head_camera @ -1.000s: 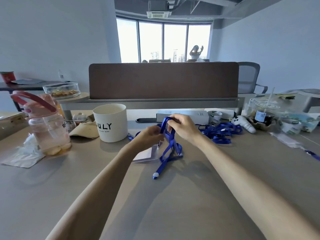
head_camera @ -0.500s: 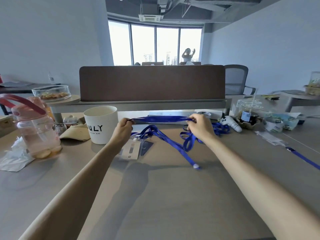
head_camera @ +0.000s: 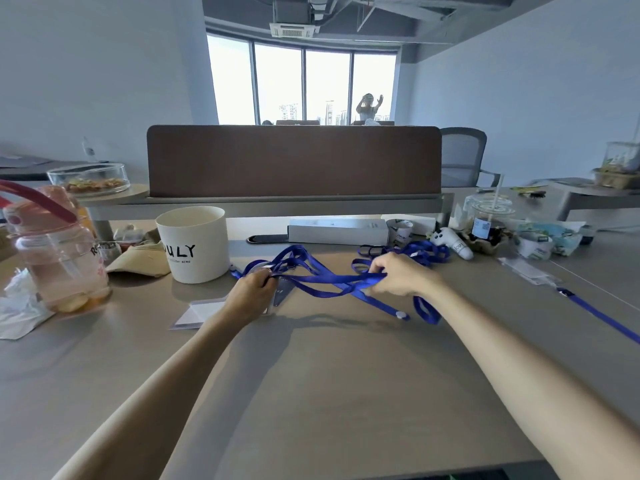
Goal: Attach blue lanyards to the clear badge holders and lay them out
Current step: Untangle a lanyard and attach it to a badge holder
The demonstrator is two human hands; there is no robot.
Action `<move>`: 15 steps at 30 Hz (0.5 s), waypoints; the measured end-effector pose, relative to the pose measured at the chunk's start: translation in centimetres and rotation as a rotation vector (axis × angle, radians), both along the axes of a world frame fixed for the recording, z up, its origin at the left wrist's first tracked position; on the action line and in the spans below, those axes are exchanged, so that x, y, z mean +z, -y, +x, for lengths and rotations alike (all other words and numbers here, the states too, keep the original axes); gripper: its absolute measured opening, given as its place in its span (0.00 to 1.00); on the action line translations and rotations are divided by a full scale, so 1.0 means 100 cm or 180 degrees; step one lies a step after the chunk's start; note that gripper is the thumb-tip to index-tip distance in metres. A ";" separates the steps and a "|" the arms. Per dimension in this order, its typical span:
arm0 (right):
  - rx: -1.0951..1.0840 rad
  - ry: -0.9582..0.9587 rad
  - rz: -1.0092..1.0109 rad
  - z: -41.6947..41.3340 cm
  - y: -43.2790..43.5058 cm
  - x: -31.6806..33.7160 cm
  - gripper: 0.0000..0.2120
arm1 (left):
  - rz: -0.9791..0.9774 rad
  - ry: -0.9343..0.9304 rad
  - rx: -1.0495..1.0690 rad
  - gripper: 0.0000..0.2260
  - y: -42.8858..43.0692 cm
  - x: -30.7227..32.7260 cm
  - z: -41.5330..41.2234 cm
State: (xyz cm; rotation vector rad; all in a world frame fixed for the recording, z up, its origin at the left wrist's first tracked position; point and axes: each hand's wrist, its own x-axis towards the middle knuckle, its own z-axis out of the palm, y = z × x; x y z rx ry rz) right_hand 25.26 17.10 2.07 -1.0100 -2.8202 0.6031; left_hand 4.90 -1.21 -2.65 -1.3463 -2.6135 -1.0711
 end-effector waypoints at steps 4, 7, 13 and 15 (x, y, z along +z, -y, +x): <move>0.0328 0.1066 0.0194 0.004 0.004 0.008 0.31 | -0.0240 -0.0135 -0.0139 0.07 0.005 -0.007 -0.002; 0.0598 0.0318 -0.0193 -0.011 0.025 -0.003 0.28 | -0.0378 0.0057 -0.0420 0.09 0.004 -0.012 0.005; 0.0842 -0.0668 -0.0297 -0.046 0.065 -0.044 0.16 | -0.0436 0.0775 -0.0951 0.26 0.009 -0.017 0.016; 0.0862 -0.0954 -0.0569 -0.054 0.069 -0.055 0.12 | -0.0402 0.1044 -0.1130 0.30 0.013 -0.017 0.018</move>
